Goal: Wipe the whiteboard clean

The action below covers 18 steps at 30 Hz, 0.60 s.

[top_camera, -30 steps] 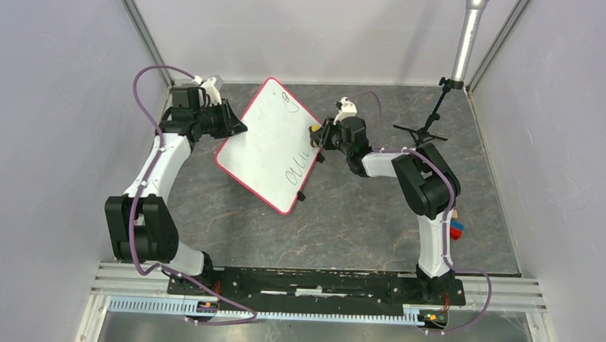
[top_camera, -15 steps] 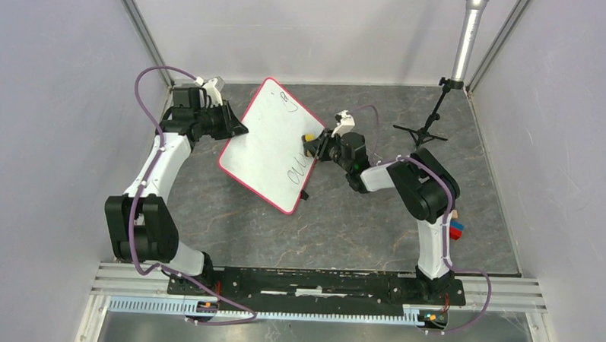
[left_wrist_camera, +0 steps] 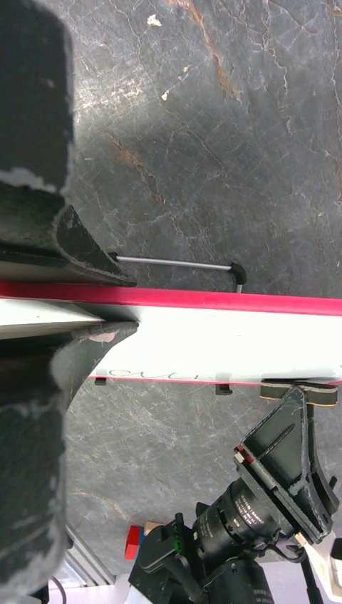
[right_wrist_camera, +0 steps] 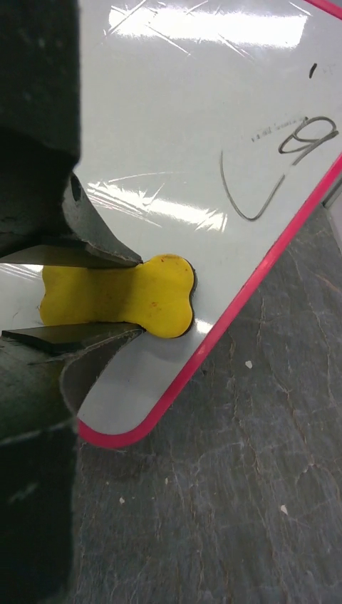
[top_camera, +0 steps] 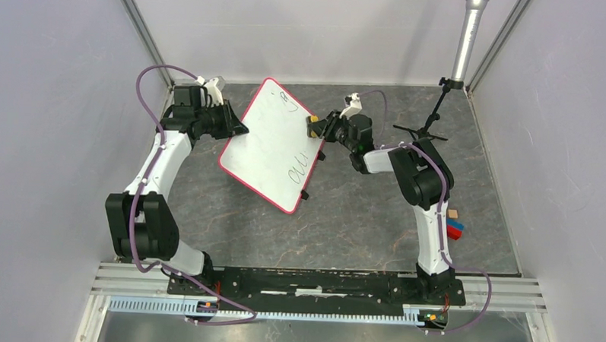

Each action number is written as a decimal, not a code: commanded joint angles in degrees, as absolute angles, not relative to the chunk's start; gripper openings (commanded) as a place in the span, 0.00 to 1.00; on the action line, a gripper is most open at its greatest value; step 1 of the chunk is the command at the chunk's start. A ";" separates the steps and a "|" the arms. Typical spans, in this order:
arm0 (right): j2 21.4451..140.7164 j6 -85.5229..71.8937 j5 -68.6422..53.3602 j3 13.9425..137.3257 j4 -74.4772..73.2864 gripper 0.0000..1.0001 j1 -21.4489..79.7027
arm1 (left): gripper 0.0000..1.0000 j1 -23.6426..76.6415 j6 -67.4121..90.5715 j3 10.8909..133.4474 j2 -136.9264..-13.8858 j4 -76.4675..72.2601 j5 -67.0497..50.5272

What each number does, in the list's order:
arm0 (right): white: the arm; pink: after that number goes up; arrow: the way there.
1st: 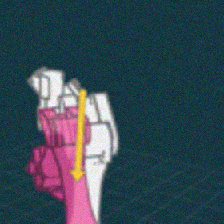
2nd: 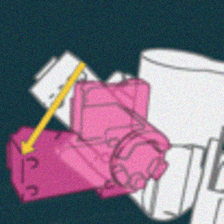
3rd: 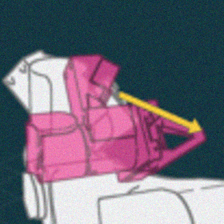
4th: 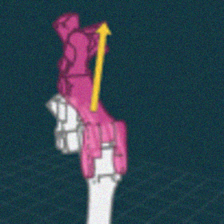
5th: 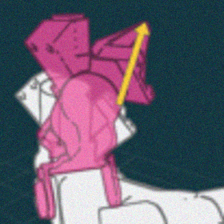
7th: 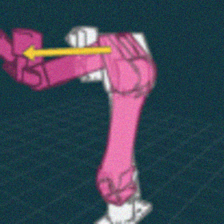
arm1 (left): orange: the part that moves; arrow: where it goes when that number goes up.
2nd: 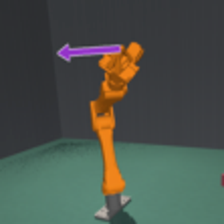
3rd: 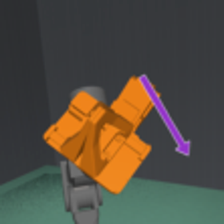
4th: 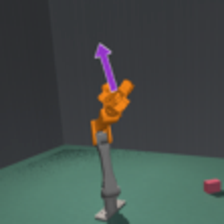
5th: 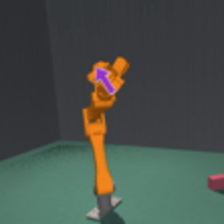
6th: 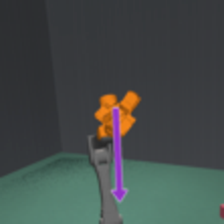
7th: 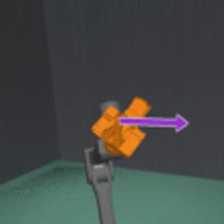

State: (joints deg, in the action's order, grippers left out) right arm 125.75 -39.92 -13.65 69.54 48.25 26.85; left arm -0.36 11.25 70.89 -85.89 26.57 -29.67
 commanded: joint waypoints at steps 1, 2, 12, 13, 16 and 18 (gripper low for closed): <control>127.98 -42.24 -15.45 69.58 48.60 0.33 26.98 | 0.02 0.11 7.01 71.08 -87.87 32.77 -24.27; 128.29 -42.71 -15.69 69.53 48.86 0.33 26.98 | 0.02 0.09 6.86 71.10 -87.86 32.79 -24.19; 122.58 -42.95 -15.90 58.22 52.58 0.33 29.06 | 0.02 0.09 7.21 70.84 -87.10 32.61 -25.36; 122.56 -42.84 -15.70 58.17 52.53 0.33 29.00 | 0.02 0.09 7.21 70.84 -87.17 32.60 -25.40; 124.20 -41.51 -15.82 63.63 48.99 0.33 27.88 | 0.02 0.09 7.13 71.05 -87.32 32.61 -25.58; 126.00 -40.74 -16.61 68.41 46.62 0.33 26.83 | 0.02 0.09 6.99 70.93 -87.44 32.61 -25.42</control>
